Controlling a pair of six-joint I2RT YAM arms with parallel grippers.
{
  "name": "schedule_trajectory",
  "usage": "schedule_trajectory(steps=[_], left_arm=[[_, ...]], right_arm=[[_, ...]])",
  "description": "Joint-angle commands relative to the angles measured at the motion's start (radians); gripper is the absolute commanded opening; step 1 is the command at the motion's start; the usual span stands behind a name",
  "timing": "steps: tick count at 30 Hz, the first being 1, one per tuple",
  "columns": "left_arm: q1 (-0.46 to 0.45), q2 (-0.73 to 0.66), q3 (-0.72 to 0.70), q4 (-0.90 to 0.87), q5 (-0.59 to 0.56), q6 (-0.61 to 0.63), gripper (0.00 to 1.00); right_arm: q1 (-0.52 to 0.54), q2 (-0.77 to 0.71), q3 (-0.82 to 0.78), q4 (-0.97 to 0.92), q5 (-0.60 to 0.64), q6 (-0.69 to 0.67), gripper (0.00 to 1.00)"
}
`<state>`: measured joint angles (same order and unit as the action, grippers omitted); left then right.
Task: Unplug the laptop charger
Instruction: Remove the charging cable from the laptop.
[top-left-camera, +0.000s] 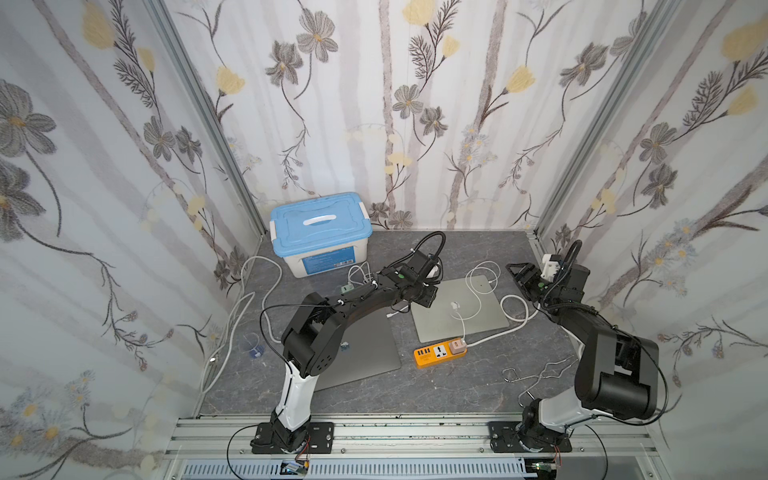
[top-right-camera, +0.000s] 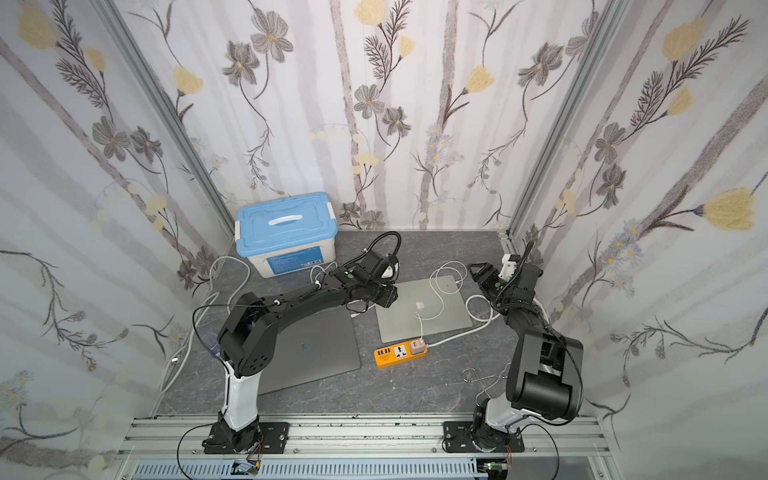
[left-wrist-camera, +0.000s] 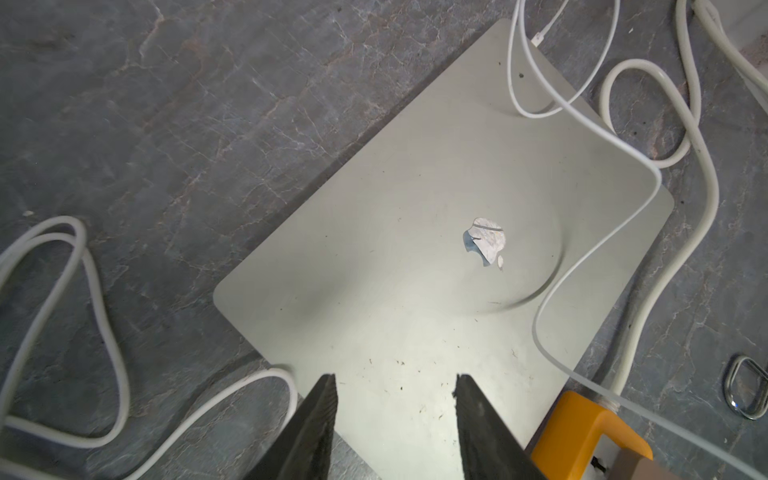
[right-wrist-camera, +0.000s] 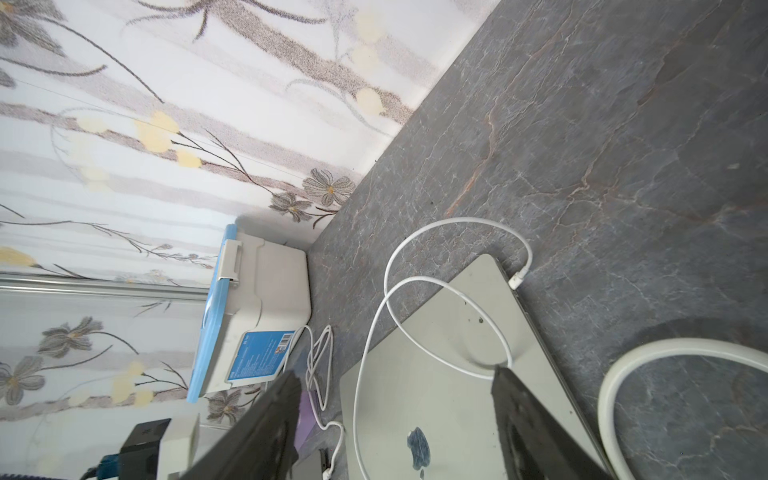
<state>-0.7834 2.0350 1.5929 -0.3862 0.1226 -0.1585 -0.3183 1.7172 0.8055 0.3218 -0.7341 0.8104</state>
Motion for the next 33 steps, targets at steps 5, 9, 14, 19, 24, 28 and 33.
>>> schedule_trajectory(steps=[5, 9, 14, 19, 24, 28, 33], left_arm=[[0.024, 0.059, 0.023, 0.007, 0.134, -0.054, 0.44], [0.034, 0.068, -0.003, 0.032, 0.162, -0.074, 0.43], [0.045, 0.082, -0.016, 0.051, 0.182, -0.103, 0.41], [0.052, 0.105, -0.013, 0.059, 0.219, -0.138, 0.38], [0.052, 0.115, -0.013, 0.064, 0.232, -0.152, 0.37], [0.052, 0.118, -0.017, 0.069, 0.234, -0.156, 0.37], [0.052, 0.125, -0.018, 0.064, 0.238, -0.160, 0.36]], right_arm=[[-0.001, 0.072, -0.023, 0.181, -0.002, 0.146, 0.69], [-0.001, 0.133, -0.015, 0.206, 0.011, 0.158, 0.67], [0.000, 0.209, 0.006, 0.235, 0.044, 0.158, 0.63], [0.006, 0.254, 0.033, 0.231, 0.086, 0.132, 0.61], [0.020, 0.297, 0.064, 0.228, 0.102, 0.131, 0.59], [0.034, 0.314, 0.073, 0.230, 0.126, 0.133, 0.58], [0.049, 0.346, 0.095, 0.227, 0.136, 0.130, 0.58]])
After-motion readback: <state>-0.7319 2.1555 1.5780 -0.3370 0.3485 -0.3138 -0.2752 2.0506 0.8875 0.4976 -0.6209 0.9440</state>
